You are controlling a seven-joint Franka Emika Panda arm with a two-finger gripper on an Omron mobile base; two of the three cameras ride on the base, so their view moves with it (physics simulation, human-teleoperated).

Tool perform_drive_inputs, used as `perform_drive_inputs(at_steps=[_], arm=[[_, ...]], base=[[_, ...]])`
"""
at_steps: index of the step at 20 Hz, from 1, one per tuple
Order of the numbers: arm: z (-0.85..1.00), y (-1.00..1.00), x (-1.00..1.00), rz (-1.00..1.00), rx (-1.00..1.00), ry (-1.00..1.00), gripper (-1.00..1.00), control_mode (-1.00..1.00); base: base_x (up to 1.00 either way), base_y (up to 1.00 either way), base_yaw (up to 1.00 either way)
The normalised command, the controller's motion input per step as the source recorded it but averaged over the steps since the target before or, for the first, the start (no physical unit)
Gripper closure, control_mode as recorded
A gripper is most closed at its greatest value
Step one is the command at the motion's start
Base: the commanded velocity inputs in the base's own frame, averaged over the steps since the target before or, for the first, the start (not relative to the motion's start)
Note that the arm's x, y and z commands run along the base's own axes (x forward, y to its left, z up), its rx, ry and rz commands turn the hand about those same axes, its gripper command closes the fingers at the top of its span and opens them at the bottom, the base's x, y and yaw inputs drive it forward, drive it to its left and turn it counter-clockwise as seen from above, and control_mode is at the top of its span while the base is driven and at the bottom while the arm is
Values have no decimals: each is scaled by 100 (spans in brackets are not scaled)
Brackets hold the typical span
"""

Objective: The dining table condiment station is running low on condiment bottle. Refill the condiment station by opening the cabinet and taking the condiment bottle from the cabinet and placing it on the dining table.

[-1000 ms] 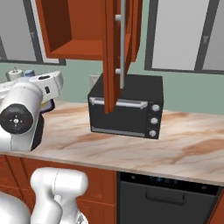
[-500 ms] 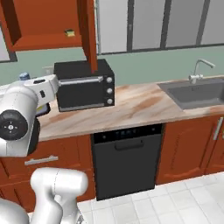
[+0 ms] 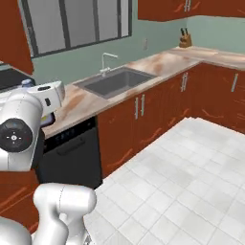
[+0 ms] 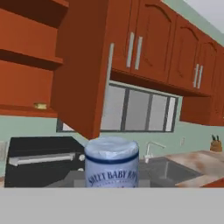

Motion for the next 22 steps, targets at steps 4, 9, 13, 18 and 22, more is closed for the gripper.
perform_drive_inputs(at_steps=[4,9,13,18,22], arm=[[0,0,0,0,0,0,100,100],[0,0,0,0,0,0,100,100],[0,0,0,0,0,0,100,100],[0,0,0,0,0,0,100,100],[0,0,0,0,0,0,100,100]], base=[[-40,3,-92],[-33,1,-94],[-27,0,-94],[-21,0,-93],[-15,0,-90]])
